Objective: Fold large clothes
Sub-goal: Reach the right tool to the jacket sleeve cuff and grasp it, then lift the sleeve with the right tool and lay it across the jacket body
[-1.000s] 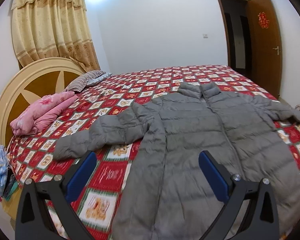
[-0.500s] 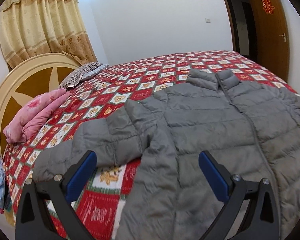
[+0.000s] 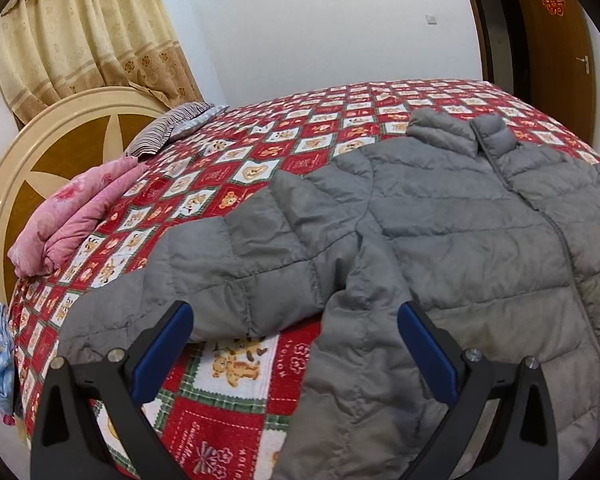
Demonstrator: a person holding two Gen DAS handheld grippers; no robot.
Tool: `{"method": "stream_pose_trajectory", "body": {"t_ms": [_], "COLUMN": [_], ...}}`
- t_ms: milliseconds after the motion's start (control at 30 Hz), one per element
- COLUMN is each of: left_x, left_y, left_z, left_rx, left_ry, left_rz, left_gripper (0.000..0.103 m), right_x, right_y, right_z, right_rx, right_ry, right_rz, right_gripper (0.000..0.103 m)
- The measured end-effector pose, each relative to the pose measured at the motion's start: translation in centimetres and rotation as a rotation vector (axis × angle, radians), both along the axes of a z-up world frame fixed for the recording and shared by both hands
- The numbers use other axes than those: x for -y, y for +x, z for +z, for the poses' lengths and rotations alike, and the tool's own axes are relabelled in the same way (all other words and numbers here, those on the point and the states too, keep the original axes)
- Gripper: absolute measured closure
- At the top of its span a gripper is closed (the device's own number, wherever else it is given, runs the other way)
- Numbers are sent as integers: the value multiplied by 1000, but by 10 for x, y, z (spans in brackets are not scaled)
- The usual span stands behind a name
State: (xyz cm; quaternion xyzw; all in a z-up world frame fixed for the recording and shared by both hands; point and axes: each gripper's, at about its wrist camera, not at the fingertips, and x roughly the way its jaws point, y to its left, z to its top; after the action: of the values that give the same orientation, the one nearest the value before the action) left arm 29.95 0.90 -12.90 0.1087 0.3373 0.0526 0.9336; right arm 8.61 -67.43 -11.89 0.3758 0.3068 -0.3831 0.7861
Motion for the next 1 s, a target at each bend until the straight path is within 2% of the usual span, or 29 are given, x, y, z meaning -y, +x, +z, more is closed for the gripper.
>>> {"method": "stream_pose_trajectory", "body": {"t_ms": [67,133,367,500,733,1000], "left_x": [-4,-9,-26,-36,-39,-51], "left_y": [3,4,2,4,5,6], "left_z": [1,4,12,15,17,13], "left_rx": [2,7,29,37,24,14], "left_ry": [0,-1,2,17,13,-2], "left_rz": [7,12,25,45,42,51], "left_gripper": [0,0,0,0,0,0], "right_x": [2,-1,-29,-65,-163,-276], "right_y": [-1,-3,-3,13,62,112], "right_z": [-3,2,48,85,127,143], "right_rx": [13,12,19,39,87,101], "right_ry": [10,-19,-191,-316,-464,-571], "right_rz": [5,20,77,161,380,634], "right_gripper": [72,87,91,92,92,93]}}
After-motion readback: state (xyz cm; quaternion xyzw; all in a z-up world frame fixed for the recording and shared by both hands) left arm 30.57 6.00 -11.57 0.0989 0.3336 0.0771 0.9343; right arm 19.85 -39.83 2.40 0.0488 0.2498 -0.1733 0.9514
